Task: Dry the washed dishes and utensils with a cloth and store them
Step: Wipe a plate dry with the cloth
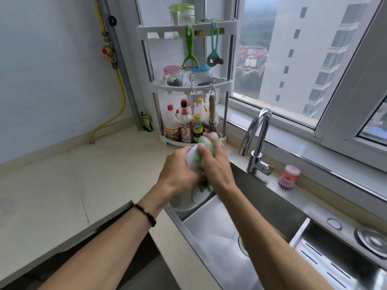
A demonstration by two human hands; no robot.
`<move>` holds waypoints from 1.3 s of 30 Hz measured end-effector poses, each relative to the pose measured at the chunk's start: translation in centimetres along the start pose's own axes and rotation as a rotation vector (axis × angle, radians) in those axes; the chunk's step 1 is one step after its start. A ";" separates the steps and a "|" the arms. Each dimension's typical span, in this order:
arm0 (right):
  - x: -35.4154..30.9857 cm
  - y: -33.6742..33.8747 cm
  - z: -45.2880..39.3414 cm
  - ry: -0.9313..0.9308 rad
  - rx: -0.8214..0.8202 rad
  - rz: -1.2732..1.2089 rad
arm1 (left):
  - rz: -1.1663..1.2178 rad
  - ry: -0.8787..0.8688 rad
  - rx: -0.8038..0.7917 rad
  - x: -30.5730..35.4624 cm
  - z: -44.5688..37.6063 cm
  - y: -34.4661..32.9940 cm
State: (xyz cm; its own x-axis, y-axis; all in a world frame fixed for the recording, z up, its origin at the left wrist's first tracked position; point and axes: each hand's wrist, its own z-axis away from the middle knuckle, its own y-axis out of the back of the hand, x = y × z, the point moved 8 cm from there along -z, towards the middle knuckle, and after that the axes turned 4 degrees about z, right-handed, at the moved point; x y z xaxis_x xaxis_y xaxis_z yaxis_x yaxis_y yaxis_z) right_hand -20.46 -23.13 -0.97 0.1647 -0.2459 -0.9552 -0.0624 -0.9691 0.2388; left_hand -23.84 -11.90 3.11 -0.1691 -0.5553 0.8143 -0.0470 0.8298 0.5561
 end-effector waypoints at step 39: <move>0.9 0.5 1.3 0.016 -0.113 0.136 | 0.161 0.104 -0.174 -2.8 1.3 -0.8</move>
State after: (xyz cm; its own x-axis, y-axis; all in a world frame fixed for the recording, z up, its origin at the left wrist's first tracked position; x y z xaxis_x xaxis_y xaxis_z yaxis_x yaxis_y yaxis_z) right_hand -21.66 -23.84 -1.96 0.1780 -0.3744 -0.9100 0.0262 -0.9227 0.3847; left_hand -24.57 -10.95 0.12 -0.0579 -0.4273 0.9023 0.1443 0.8907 0.4311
